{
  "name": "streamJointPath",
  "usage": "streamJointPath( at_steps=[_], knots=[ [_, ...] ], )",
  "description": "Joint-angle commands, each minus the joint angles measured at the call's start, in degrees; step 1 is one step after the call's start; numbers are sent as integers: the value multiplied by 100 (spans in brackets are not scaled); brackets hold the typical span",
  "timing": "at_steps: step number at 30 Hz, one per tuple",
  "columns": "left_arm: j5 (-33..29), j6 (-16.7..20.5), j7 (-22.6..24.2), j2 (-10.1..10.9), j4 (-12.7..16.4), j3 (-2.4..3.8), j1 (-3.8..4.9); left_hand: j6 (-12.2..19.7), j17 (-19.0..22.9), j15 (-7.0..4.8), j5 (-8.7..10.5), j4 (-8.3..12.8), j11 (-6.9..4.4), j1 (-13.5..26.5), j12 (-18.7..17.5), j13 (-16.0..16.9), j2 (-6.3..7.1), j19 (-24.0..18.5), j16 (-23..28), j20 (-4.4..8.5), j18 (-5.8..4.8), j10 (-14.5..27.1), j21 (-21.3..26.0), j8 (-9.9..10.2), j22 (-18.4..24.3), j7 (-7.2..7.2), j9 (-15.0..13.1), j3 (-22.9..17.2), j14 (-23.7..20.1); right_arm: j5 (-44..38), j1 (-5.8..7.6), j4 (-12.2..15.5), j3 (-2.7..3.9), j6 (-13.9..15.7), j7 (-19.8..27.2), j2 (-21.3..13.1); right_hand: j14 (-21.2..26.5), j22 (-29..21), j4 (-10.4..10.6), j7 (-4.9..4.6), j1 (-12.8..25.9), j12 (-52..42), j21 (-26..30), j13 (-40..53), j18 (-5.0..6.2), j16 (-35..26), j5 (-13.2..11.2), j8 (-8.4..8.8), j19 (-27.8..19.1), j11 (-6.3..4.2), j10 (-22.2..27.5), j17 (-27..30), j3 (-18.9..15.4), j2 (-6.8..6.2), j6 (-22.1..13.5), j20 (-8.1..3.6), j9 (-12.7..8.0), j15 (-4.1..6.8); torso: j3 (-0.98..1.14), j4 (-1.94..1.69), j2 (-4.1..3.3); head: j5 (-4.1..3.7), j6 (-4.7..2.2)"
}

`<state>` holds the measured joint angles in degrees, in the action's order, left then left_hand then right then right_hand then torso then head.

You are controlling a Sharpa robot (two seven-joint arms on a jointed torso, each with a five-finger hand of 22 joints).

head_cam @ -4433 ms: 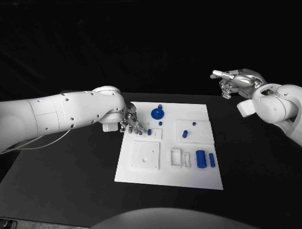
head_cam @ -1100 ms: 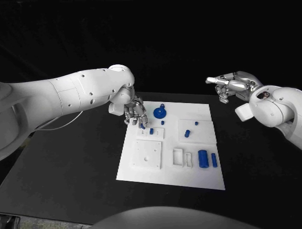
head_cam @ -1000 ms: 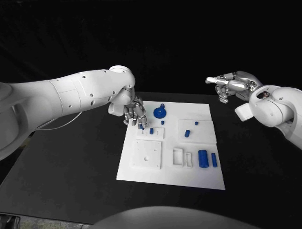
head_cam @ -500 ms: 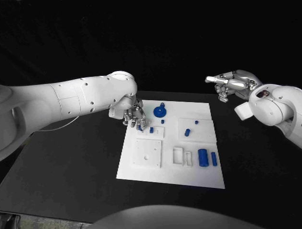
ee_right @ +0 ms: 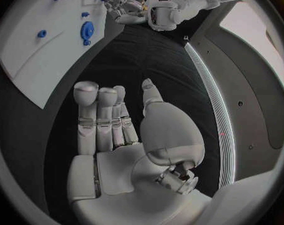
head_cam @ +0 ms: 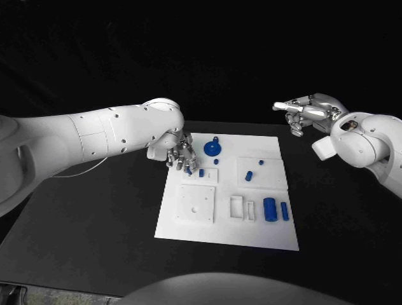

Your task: Assemble the parts on the task board

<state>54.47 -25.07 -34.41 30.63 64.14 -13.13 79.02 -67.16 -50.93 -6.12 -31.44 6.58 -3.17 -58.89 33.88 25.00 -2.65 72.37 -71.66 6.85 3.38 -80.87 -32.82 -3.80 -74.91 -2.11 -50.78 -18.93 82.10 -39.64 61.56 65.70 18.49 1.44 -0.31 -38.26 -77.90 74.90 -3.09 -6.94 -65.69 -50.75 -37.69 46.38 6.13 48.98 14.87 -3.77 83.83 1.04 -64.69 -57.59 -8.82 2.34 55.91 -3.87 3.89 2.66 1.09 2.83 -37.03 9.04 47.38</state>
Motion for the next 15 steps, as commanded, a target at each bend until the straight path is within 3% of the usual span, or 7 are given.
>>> streamJointPath(
  at_steps=[1, 15],
  knots=[
    [42, 13, 46, -10, 12, -7, -22, -168, 7, 4, 0, 853, -2, -79, 15, -9, 0, 24, -11, 20, -29, -28, -24, -39, -100, 147, -4, -886, 48, -40, -5, 5, 2, -98, 39, 2, -1, 430, -45, 4, -33, 21, 36, -6, 61, -28, 26, 13, 263, -8, -39, 8, 5, 25, 25, -16, -7, 28, 7, -2, 1, 2, 3],
    [57, -189, -9, 23, 42, -8, -28, -179, 15, 9, -5, 855, 2, -99, 6, -15, 18, 13, -1, 16, -30, -29, -17, -39, -104, 146, -11, -886, 40, -40, -10, -9, 2, -109, 32, 2, -1, 430, -45, 4, -33, 21, 36, -6, 61, -28, 26, 13, 263, -8, -39, 8, 5, 25, 25, -16, -7, 28, 0, -2, 2, 5, 16]
  ],
)
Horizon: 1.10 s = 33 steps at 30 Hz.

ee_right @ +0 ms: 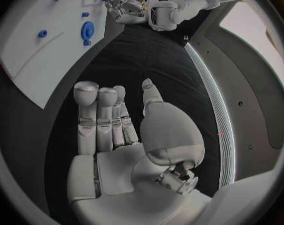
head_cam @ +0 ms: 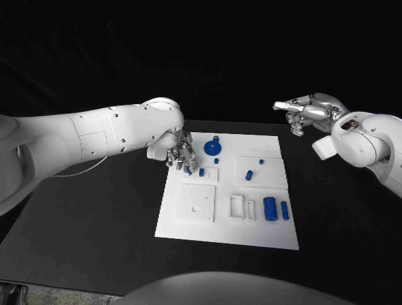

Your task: Assemble the parts on the task board

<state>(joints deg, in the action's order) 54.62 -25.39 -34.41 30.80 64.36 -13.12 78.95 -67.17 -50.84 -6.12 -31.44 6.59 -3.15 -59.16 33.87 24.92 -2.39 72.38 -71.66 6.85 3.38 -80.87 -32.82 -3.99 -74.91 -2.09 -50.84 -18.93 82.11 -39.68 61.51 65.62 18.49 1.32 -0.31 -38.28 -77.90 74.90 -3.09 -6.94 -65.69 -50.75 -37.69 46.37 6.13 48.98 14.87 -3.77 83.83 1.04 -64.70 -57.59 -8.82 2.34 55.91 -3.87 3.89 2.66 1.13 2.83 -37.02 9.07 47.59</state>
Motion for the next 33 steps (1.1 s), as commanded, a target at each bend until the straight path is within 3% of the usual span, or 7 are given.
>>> streamJointPath(
  at_steps=[1, 33],
  knots=[
    [42, -163, -11, 8, 22, -8, -21, -178, 7, 8, -5, 854, 0, -73, 6, -8, -8, 13, -1, 16, -29, -29, -17, -20, -104, 144, -5, -886, 40, -36, -4, -2, 2, -98, 32, 5, -1, 430, -45, 4, -33, 21, 36, -5, 60, -28, 26, 13, 263, -8, -39, 8, 5, 25, 25, -16, -7, 28, -6, -4, 1, 0, -5],
    [39, -254, -27, 14, 21, -7, -22, -186, -14, 8, -19, 858, -2, -79, 4, -10, -3, 12, -12, 15, -28, -37, -19, -20, -105, 146, -12, -891, 45, -36, -13, -32, 2, -130, 33, 22, -3, 429, -63, 7, -29, 29, 43, -2, 58, -26, 18, 14, 264, -9, -44, 4, -2, 31, 26, -18, -7, 30, 3, 5, 0, 13, 20]
  ],
)
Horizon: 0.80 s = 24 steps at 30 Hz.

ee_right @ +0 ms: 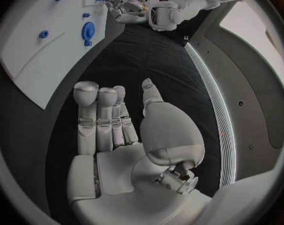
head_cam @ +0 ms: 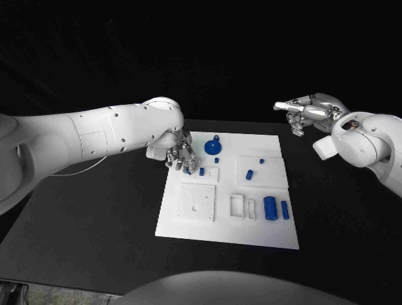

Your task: Assemble the parts on the task board

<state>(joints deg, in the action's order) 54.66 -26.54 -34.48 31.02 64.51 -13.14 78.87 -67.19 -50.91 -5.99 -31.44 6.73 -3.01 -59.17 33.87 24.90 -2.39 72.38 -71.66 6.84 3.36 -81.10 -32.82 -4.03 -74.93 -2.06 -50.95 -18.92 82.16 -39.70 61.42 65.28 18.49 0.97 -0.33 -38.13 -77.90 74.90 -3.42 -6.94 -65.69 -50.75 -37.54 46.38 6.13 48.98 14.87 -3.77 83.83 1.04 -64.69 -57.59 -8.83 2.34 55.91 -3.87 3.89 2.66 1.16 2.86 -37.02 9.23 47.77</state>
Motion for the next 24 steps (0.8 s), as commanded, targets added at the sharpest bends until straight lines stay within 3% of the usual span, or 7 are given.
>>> streamJointPath(
  at_steps=[1, 24],
  knots=[
    [35, -146, -22, -6, 8, -6, -14, -185, -6, -5, -18, 844, -17, -78, 5, -8, -3, 12, -13, 15, -26, -13, -19, -16, -103, 143, -1, -893, 39, -34, -4, 1, 2, -95, 34, 6, -3, 429, -30, 7, -29, 29, 28, -2, 58, -26, 18, 14, 264, -9, -44, 4, -1, 31, 26, -18, -7, 30, 0, 0, 0, -4, 9],
    [80, -78, -52, -11, 31, -7, -14, -178, -8, -8, -13, 834, -16, -80, 6, -8, 1, 16, -11, 16, -20, -16, -21, -18, -102, 143, -36, -893, 42, -34, -5, -13, 3, -115, 34, 13, -3, 429, -30, 7, -29, 29, 28, -2, 58, -26, 18, 14, 264, -9, -44, 4, -1, 31, 26, -18, -7, 30, -4, -5, -1, -14, 13]
  ],
)
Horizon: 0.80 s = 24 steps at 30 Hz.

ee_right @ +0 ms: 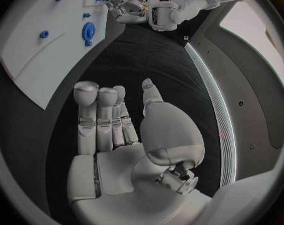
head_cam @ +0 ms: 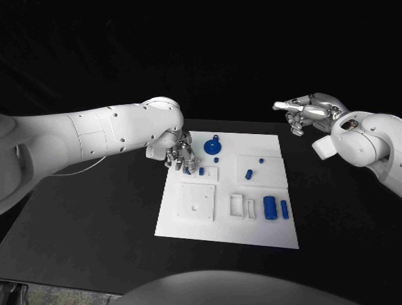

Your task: Assemble the parts on the task board

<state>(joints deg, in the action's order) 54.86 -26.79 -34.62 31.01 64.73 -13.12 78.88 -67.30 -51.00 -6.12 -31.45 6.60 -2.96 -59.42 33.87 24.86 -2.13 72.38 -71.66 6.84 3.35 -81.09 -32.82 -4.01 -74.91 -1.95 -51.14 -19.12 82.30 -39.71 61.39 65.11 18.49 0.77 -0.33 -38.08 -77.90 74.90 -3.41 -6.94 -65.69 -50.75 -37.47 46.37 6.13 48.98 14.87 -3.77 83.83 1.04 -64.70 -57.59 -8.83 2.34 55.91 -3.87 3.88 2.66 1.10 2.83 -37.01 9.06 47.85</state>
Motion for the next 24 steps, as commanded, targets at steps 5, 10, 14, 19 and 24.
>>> streamJointPath(
  at_steps=[5, 10, 14, 19, 24],
  knots=[
    [117, -7, -54, -39, -1, -19, -21, -160, 7, 5, -1, 843, -21, -56, 6, -3, -27, 16, -7, 16, -20, -14, -20, -21, -103, 132, -27, -872, 25, -33, -2, 8, 3, -95, 35, 10, -3, 429, -30, 7, -29, 29, 20, -2, 58, -26, 18, 14, 264, -9, -44, 4, -1, 31, 26, -18, -7, 30, 4, 1, -2, 10, 5],
    [162, -21, -66, -82, -39, -36, -46, -160, 7, 5, -1, 843, -21, -56, 6, -3, -27, 16, -7, 16, -20, -14, -20, -21, -103, 132, -27, -872, 25, -33, -2, 12, 3, -97, 35, 11, -3, 429, -30, 7, -29, 29, 20, -2, 58, -26, 18, 14, 264, -9, -44, 4, -1, 31, 26, -18, -7, 30, 4, 8, -2, 13, 9],
    [182, -43, -79, -102, -59, -44, -67, -153, 7, 7, 10, 838, -19, -60, 6, -3, -31, 16, -5, 14, -20, -13, -18, -21, -102, 130, -39, -873, 25, -33, -2, 13, 3, -95, 35, 8, -3, 429, -30, 7, -29, 29, 20, -2, 58, -26, 18, 14, 264, -9, -44, 4, -1, 31, 26, -18, -7, 30, 4, 6, -2, 4, 14],
    [203, -51, -92, -118, -67, -50, -85, -151, 9, 8, 14, 837, -19, -62, 7, -2, -32, 16, -4, 14, -19, -13, -17, -20, -103, 130, -40, -872, 25, -33, -2, 16, 3, -94, 36, 5, -3, 429, -30, 7, -29, 29, 20, -2, 58, -26, 18, 14, 264, -9, -44, 4, -1, 31, 26, -18, -7, 30, 5, 1, 0, -6, 20],
    [219, -40, -102, -139, -69, -52, -105, -146, 13, 9, 22, 835, -19, -66, 8, -2, -34, 16, -2, 13, -18, -11, -16, -19, -103, 128, -45, -872, 24, -33, -2, 19, 3, -93, 36, 4, -3, 429, -30, 7, -29, 29, 20, -2, 58, -26, 18, 14, 264, -9, -44, 4, -1, 31, 26, -18, -7, 30, 4, 2, -1, -11, 29]
  ],
)
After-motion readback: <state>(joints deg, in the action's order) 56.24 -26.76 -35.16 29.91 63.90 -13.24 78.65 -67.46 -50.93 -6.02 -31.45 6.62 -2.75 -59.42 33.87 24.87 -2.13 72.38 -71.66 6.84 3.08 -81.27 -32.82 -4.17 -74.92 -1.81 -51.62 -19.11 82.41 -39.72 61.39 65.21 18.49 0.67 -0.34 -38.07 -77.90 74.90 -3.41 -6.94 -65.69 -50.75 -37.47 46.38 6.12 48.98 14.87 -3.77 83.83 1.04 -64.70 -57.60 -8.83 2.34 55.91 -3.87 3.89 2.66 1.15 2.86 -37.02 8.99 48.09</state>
